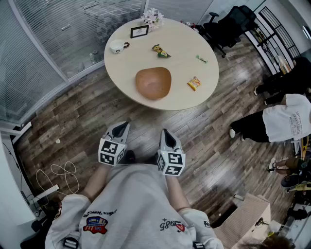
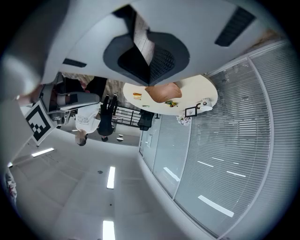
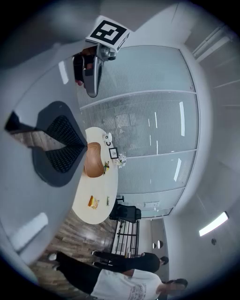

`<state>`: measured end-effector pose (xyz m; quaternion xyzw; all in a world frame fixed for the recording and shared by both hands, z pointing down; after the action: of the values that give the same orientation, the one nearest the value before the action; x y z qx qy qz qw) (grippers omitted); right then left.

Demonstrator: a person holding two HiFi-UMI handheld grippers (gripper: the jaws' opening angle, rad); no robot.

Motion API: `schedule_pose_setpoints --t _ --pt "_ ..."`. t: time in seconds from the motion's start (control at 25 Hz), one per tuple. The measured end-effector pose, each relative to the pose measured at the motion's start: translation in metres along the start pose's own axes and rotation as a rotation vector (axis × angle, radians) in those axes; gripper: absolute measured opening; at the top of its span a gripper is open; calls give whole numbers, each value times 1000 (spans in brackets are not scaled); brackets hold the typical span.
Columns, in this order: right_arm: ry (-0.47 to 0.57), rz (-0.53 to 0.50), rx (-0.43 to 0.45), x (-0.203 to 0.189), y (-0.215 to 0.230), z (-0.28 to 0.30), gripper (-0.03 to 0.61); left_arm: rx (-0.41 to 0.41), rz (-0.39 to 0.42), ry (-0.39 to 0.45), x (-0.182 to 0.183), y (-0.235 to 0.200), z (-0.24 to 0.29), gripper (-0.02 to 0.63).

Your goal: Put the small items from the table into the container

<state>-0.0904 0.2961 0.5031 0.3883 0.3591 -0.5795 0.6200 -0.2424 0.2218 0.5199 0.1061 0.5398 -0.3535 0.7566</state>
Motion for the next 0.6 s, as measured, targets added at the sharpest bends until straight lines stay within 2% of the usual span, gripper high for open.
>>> schedule_pose_setpoints --t 0.32,0.6 --pt "21 59 1 4 11 10 2 -20 -14 -8 9 -6 22 6" --pt "23 113 -60 2 67 29 2 -73 -13 -19 32 8 76 6"
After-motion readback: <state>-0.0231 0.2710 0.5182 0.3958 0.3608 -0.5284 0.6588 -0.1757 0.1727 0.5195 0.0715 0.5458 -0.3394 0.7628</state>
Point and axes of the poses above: the fingertips, and each gripper's own axes: z forward along the fingers, y to its right, x out of its top, the point moved 1 cm from there along -z, backward along the fingers, and after that the axes turned 3 degrees about -z, right-handed, at the moved point
